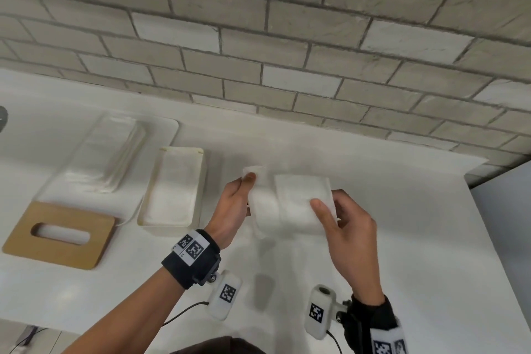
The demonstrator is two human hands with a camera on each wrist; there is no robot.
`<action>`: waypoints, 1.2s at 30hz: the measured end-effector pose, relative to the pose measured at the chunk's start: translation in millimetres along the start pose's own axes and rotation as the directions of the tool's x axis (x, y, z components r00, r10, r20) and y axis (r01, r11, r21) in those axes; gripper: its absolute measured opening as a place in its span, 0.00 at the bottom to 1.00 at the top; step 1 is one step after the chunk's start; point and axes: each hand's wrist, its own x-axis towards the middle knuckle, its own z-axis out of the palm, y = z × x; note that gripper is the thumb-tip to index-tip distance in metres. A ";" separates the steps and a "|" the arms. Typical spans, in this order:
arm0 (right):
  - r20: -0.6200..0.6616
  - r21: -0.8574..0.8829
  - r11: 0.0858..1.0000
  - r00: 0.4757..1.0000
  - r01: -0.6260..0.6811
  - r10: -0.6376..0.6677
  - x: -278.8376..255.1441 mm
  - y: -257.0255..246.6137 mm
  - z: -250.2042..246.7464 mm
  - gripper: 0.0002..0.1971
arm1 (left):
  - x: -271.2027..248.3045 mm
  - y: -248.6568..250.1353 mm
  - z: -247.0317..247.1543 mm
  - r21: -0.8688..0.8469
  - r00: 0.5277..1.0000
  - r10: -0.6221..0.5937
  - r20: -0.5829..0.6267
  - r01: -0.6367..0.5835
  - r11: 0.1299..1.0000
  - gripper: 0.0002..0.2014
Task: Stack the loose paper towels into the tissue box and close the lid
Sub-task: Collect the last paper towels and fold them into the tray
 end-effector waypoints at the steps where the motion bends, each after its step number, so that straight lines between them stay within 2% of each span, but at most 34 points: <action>1: 0.060 0.106 0.994 0.998 -0.011 0.005 -2.1 -13.4 1.9 0.03 | -0.1 0.7 -5.0 -0.006 1.000 0.002 0.007 -0.002 1.000 0.17; 3: 0.151 0.257 0.966 0.988 -0.028 -0.011 -2.7 -38.0 13.4 0.09 | -2.4 5.9 -13.4 -0.011 0.999 0.003 0.032 -0.003 1.000 0.16; 4: 0.167 0.277 0.961 0.986 -0.024 -0.023 -0.9 -45.5 22.3 0.11 | -3.8 8.4 -18.2 -0.017 0.999 0.013 0.044 -0.013 1.000 0.16; 7: 0.144 0.209 0.978 0.989 -0.005 -0.026 10.7 -55.7 57.0 0.10 | -10.1 18.2 -35.8 -0.017 0.996 0.011 0.092 -0.010 1.000 0.18; 10: 0.108 0.122 0.993 0.994 0.008 -0.021 15.8 -57.0 93.9 0.09 | -18.3 32.1 -64.3 -0.012 0.992 0.017 0.127 -0.015 1.000 0.24; 12: 0.086 0.085 0.996 0.996 0.015 -0.022 13.8 -62.0 113.5 0.09 | -17.5 40.4 -82.5 -0.017 0.988 0.021 0.156 -0.019 1.000 0.20; 15: 0.040 0.055 0.998 0.999 0.033 -0.036 8.0 -76.3 140.7 0.10 | -19.7 53.6 -111.8 -0.084 0.991 0.011 0.137 0.001 0.996 0.22; 19: -0.049 0.003 1.000 0.999 0.019 -0.019 0.1 -96.8 181.1 0.14 | -21.6 67.5 -140.8 -0.099 0.981 0.008 0.196 0.011 0.995 0.30; 22: -0.160 0.020 1.000 0.987 0.022 -0.019 -5.7 -102.8 206.3 0.12 | -16.9 63.4 -156.8 0.029 0.971 0.132 0.198 -0.140 0.990 0.18; 25: -0.353 0.003 0.999 0.935 0.035 -0.032 -10.2 -105.8 223.1 0.21 | -11.0 65.0 -169.2 0.070 0.961 0.195 0.195 -0.212 0.975 0.12; 26: -0.344 0.029 0.999 0.939 0.036 -0.024 -12.0 -107.5 229.0 0.23 | -7.8 68.2 -173.2 0.062 0.959 0.194 0.208 -0.211 0.976 0.12; 29: -0.140 0.192 0.980 0.988 -0.043 0.070 -19.2 -100.0 251.4 0.20 | 11.1 74.9 -185.0 0.030 0.958 0.207 0.200 -0.217 0.976 0.13; 31: -0.131 0.171 0.983 0.988 -0.062 0.085 -21.1 -82.1 266.7 0.17 | 30.1 75.8 -192.5 0.041 0.965 0.201 0.169 -0.210 0.977 0.12; 33: -0.191 0.122 0.987 0.974 -0.103 0.125 -19.4 -64.9 280.0 0.13 | 48.4 72.5 -200.3 0.094 0.970 0.180 0.161 -0.197 0.976 0.12; 34: -0.218 0.084 0.986 0.964 -0.140 0.156 -17.2 -56.1 287.4 0.12 | 57.7 69.9 -205.2 0.182 0.972 0.166 0.164 -0.195 0.964 0.14; 36: -0.206 0.009 0.981 0.960 -0.192 0.190 -12.1 -45.5 300.7 0.13 | 78.7 58.9 -219.6 0.455 0.970 0.195 0.146 -0.241 0.857 0.20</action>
